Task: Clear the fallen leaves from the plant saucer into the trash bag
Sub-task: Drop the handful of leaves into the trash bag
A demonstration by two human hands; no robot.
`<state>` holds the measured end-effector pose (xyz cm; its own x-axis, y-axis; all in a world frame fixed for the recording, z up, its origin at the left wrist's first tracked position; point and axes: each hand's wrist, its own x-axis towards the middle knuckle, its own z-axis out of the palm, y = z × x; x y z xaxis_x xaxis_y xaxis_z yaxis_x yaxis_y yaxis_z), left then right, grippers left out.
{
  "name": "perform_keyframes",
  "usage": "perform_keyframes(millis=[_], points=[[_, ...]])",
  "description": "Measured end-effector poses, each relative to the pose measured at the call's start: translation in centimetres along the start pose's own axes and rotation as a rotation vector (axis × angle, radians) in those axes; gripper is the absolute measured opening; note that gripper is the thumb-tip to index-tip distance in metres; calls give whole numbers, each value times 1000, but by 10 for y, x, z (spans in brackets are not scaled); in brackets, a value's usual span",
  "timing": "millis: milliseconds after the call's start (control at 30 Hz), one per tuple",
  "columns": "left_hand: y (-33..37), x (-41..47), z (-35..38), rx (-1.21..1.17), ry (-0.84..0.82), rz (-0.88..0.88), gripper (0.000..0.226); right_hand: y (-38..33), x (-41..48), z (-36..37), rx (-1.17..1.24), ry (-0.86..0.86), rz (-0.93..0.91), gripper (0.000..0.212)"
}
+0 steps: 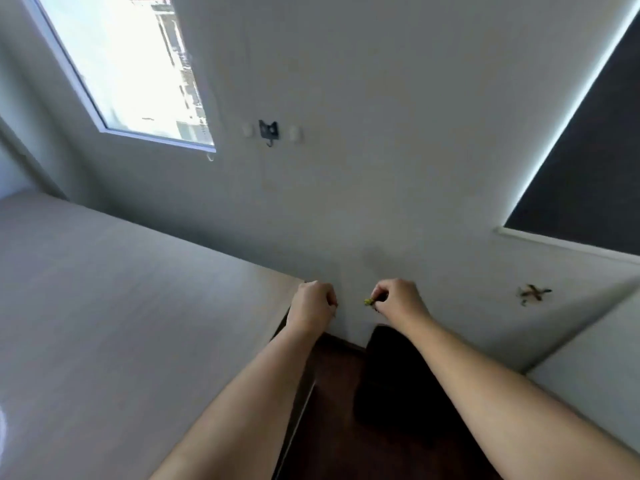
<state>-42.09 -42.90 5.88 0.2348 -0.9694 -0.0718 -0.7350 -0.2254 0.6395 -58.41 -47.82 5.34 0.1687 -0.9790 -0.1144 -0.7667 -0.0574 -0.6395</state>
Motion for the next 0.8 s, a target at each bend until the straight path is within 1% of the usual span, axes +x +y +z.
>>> perform_keyframes(millis=[100,233,367,500,533,600,633,700,733,800], points=[[55,28,63,10,-106,55,12,75,17,-45,-6,37,116,11],[86,47,121,38,-238,64,14,140,21,-59,-12,40,236,13],[87,65,173,91,-353,43,17,190,30,-50,-12,35,335,24],[80,90,215,126,-447,50,16,224,44,-38,0,22,421,16],[78,98,224,129,-469,46,16,232,49,-34,20,21,444,16],[76,115,240,143,-498,47,8,246,61,-26,53,18,483,15],[73,123,248,169,-517,53,7,253,67,-20,71,10,494,20],[68,134,259,253,-579,77,26,262,75,-13,112,-13,508,37],[65,138,263,290,-605,88,32,265,79,-9,126,-19,521,42],[61,147,267,332,-622,106,35,271,85,-4,128,-10,550,39]])
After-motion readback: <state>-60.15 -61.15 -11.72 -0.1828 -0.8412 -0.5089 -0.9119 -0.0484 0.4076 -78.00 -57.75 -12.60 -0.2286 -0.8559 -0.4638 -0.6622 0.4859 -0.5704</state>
